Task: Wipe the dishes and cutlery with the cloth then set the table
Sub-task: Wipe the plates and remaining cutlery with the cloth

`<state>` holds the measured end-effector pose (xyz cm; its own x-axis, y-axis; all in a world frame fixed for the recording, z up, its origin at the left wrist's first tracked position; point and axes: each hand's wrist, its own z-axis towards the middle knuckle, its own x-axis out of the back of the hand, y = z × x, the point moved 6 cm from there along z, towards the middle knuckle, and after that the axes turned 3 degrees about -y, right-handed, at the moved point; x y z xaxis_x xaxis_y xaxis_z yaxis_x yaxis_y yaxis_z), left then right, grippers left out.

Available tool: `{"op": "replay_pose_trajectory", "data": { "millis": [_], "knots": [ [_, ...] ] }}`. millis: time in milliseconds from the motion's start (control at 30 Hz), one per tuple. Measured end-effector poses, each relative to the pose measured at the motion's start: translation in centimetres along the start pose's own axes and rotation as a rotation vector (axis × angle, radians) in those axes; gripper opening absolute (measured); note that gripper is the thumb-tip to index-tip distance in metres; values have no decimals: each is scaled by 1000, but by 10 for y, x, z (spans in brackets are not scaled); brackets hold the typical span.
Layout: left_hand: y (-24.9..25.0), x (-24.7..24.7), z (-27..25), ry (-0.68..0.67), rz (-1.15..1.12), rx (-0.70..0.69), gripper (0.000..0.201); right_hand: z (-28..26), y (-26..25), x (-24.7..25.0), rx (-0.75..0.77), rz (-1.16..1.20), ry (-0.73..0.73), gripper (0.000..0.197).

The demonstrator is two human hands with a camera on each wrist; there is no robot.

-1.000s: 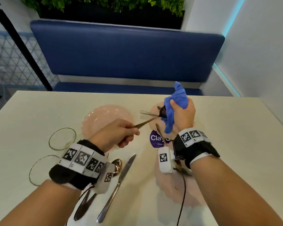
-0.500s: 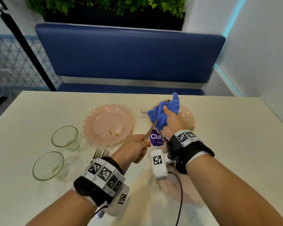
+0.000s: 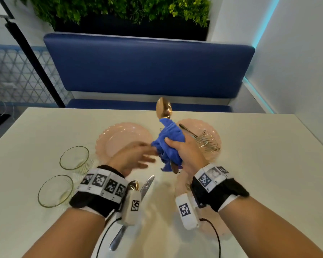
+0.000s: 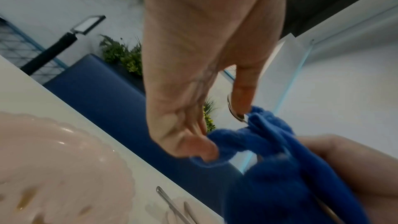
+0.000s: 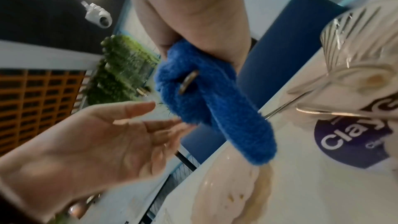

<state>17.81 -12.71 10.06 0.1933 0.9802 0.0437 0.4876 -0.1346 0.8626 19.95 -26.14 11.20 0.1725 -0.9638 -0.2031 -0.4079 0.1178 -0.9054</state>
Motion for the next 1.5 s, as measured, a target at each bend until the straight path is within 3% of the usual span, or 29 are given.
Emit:
{"op": "replay_pose_trajectory", "data": {
  "millis": [67, 133, 233, 400, 533, 667, 700, 733, 867, 967, 1067, 1233, 1367, 1500],
  "knots": [
    [11, 15, 5, 110, -44, -81, 28, -3, 3, -2, 8, -122, -6, 29],
    [17, 10, 8, 110, -92, -139, 29, -1, 5, -10, 33, -240, -13, 30],
    [9, -4, 10, 134, -261, -113, 25, -3, 10, -22, 36, -329, -58, 25],
    [-10, 20, 21, 278, -562, -83, 21, -13, 52, -17, -20, -289, -134, 20],
    [-16, 8, 19, 237, -405, -115, 19, -17, 62, -10, -52, -227, -155, 7],
    [-27, 31, 14, 405, -554, -150, 18, -21, 62, 5, -85, -235, -239, 13],
    [-31, 41, 13, 431, -566, -142, 17, -20, 58, 13, -58, -230, -208, 26],
    [-36, 47, 13, 430, -529, -129, 18, -17, 55, 21, -31, -197, -178, 34],
    [-73, 23, 9, 362, -53, -33, 20, -11, 21, 45, 82, 6, -137, 32],
    [-116, -1, 7, 325, 155, 57, 16, -6, -4, 56, 146, 102, -73, 27],
    [-147, -11, 9, 334, 380, 128, 15, 2, -9, 65, 128, 163, 28, 47],
    [-154, -20, 5, 374, 538, 136, 17, 9, -5, 70, 101, 212, -28, 46],
    [-145, -21, -1, 429, 586, 120, 7, 15, -3, 67, 106, 203, -40, 45],
    [-114, 18, 4, 617, 533, 35, 19, 23, -4, 58, 106, 223, -67, 43]
  ]
}}
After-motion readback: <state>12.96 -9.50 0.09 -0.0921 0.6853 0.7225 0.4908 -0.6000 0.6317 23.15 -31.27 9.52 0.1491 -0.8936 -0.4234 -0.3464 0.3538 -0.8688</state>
